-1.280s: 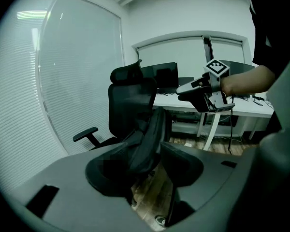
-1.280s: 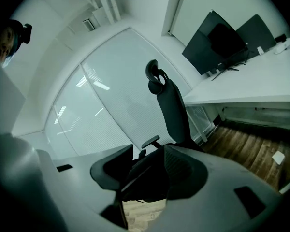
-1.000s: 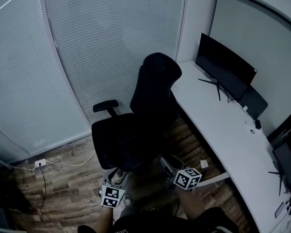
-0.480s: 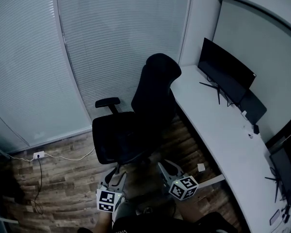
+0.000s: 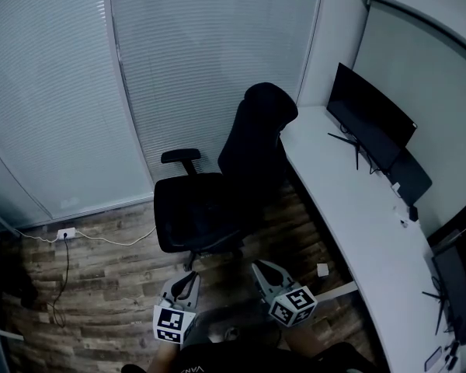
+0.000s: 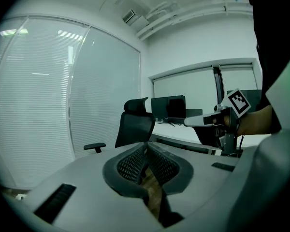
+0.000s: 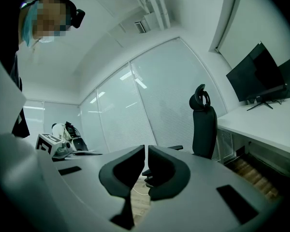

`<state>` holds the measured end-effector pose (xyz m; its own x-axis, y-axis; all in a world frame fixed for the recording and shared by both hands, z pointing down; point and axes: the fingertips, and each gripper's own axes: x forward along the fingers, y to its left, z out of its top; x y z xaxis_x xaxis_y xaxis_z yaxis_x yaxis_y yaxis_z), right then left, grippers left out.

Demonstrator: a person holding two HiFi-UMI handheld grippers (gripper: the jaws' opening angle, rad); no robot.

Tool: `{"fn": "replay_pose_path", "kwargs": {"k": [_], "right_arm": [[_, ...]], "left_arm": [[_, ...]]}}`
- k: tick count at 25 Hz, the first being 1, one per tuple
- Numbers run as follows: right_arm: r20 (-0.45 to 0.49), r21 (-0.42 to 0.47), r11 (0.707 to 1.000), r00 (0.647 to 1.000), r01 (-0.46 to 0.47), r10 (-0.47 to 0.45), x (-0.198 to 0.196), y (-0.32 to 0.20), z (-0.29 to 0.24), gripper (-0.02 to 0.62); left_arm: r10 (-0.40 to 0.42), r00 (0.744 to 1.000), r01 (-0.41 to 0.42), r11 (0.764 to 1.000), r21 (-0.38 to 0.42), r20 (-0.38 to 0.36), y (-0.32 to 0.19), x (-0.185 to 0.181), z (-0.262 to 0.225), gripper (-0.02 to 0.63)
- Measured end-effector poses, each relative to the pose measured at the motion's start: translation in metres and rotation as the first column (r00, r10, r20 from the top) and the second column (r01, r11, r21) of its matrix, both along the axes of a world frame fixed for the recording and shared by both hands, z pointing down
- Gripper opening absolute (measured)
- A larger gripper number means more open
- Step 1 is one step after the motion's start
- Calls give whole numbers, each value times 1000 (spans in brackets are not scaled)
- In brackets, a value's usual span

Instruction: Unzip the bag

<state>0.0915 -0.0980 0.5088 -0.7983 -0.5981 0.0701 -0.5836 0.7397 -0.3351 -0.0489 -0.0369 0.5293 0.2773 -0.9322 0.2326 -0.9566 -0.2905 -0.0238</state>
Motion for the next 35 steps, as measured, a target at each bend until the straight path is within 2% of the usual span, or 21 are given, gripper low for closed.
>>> {"fn": "replay_pose_path", "kwargs": {"k": [4, 17, 35], "right_arm": [[-6, -8, 1000, 1000, -25, 25, -2, 11, 0, 51], [-19, -11, 995, 995, -95, 95, -41, 58, -8, 48], [-34, -9, 977, 977, -211, 211, -76, 119, -9, 44]], "left_arm": [[6, 1000, -6, 1000, 11, 6, 1, -3, -7, 21], [125, 992, -125, 992, 17, 13, 27, -33, -26, 19], [256, 967, -256, 966, 16, 10, 82, -65, -25, 18]]}}
